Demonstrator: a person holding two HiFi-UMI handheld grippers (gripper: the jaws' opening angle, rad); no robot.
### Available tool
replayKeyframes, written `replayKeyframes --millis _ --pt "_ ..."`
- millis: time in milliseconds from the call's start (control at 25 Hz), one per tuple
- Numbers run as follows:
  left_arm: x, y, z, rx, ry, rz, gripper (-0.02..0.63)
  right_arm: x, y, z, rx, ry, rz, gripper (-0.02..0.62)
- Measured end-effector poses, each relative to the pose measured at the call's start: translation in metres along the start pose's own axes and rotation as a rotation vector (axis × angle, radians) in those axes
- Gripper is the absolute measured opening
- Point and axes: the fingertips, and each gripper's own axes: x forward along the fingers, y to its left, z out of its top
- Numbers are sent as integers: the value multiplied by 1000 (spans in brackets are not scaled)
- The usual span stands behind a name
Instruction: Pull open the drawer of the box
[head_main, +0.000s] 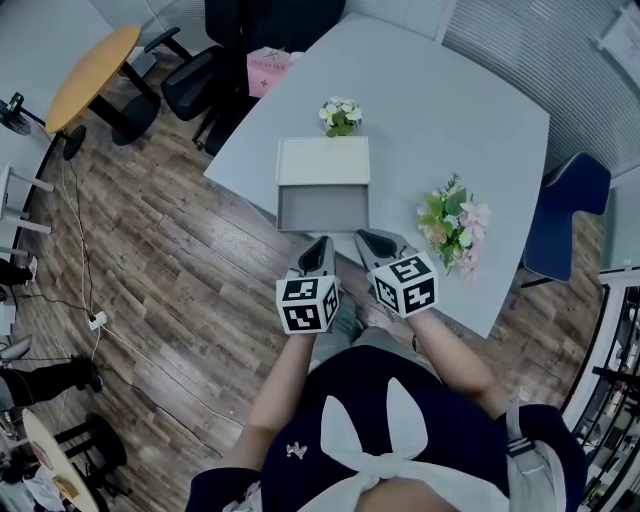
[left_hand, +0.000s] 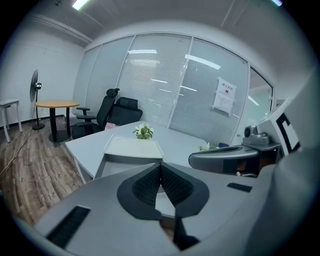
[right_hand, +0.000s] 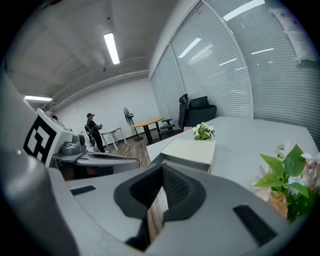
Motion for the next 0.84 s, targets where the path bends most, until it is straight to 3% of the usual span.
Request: replayKeyframes --millis 840 --pt "-24 -28 7 42 -25 -27 23 -39 13 5 16 -54 6 3"
